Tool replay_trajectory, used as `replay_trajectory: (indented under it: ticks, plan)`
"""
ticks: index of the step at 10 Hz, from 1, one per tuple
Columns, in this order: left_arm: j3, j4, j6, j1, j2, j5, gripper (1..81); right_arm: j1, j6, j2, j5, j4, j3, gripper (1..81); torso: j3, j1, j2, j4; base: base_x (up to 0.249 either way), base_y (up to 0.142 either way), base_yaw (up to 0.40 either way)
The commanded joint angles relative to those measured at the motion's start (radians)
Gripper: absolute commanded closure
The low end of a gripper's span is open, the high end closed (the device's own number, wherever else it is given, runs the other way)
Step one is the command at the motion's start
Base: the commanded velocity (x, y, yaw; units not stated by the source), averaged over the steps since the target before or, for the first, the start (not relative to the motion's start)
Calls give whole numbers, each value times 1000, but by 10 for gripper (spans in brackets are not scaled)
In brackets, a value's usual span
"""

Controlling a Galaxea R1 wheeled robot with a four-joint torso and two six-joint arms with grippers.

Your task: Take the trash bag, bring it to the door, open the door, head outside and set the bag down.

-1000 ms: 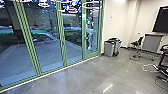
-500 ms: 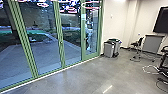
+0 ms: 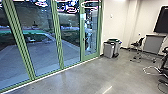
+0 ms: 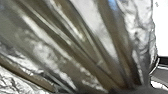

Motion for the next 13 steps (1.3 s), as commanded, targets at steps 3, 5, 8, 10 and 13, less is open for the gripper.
replay_trajectory:
  ticks: [3, 5, 8, 10, 13]
  plan:
    - [2, 2, 9, -57, 1, 84, 811, 54, -2, 2, -60, -2, 3, 10, 0, 1, 0, 0, 127, -21, 0]
    - [2, 2, 9, -57, 1, 84, 811, 54, -2, 2, -60, 0, 3, 10, 0, 0, 0, 0, 117, 0, 0]
    - [4, 2, 9, -57, 1, 86, 811, 52, -2, 0, -60, 0, 3, 10, 0, 0, 0, 0, 120, 0, 0]
    - [2, 2, 10, -57, 0, 86, 811, 52, -2, 0, -59, 0, 3, 10, 0, 0, 0, 0, 130, 0, 0]
    - [2, 2, 10, -57, 0, 84, 811, 49, -2, -1, -51, 0, 3, 10, 0, 0, 0, 0, 157, 0, 0]
